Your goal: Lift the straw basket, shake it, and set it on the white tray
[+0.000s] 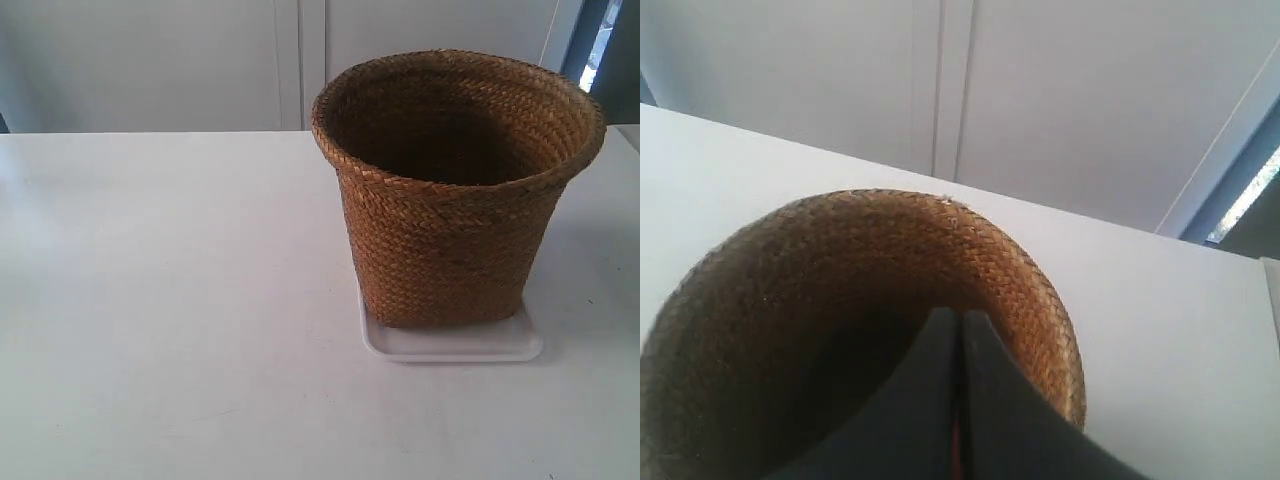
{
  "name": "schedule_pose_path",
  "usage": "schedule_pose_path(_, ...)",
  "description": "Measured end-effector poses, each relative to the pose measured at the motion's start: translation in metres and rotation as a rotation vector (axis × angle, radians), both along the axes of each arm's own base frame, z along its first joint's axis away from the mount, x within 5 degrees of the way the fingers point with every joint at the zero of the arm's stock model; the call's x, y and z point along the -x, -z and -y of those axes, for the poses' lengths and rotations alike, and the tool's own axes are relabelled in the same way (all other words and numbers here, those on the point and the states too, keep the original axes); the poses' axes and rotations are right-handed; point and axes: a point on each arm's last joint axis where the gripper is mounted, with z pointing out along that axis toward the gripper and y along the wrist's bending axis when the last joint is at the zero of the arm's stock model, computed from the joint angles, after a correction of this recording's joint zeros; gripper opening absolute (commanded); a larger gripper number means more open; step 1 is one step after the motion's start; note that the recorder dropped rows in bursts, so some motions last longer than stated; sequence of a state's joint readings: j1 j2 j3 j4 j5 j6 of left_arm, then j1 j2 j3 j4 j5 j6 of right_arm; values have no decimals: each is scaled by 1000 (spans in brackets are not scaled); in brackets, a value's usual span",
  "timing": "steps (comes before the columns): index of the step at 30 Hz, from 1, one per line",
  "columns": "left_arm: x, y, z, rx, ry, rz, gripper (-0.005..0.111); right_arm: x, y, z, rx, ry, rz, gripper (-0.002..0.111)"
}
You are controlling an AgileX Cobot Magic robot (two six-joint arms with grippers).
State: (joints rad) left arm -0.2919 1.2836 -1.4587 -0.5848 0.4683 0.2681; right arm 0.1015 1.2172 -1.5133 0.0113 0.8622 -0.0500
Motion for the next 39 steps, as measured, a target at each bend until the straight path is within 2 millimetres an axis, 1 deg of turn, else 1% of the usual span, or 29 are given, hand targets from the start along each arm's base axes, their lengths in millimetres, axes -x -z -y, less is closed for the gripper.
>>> schedule_pose_path(1,6,-2,-3,-8,-1,9,0,6,-3,-1,-14,-18,11,0)
schedule_pose_path(4,33,-6,-15,-78,-6,45,0,28,-10,-6,-58,-82,65,0)
schedule_pose_path(5,46,-4,-19,-106,-5,51,0,37,-11,-6,-64,-97,86,0)
schedule_pose_path(6,55,-1,-23,-127,-8,57,0,48,-13,-6,-70,-105,106,0)
schedule_pose_path(8,80,5,-31,-140,-18,72,0,67,-9,-5,-68,-112,125,0)
schedule_pose_path(10,101,17,-38,-131,-34,75,0,82,1,-3,-65,-114,120,0)
schedule_pose_path(12,126,28,-47,-106,-58,104,0,94,19,-2,-62,-114,92,0)
schedule_pose_path(13,138,34,-51,-95,-66,117,0,104,27,-1,-62,-114,87,0)
schedule_pose_path(15,157,45,-57,-91,-75,138,0,114,45,0,-61,-113,59,0)
schedule_pose_path(17,174,58,-62,-86,-79,153,0,130,62,2,-61,-113,48,0)
schedule_pose_path(19,183,69,-65,-87,-77,148,0,147,76,3,-60,-115,50,0)
schedule_pose_path(21,190,79,-66,-95,-66,128,0,158,85,4,-58,-118,40,0)
schedule_pose_path(23,194,84,-66,-105,-53,111,0,169,90,5,-55,-124,28,0)
schedule_pose_path(28,196,85,-67,-107,-48,109,0,190,91,7,-52,-133,47,0)
schedule_pose_path(32,196,85,-67,-107,-48,109,0,196,90,7,-52,-134,65,0)
schedule_pose_path(39,196,84,-67,-110,-52,121,0,197,90,7,-51,-135,63,0)
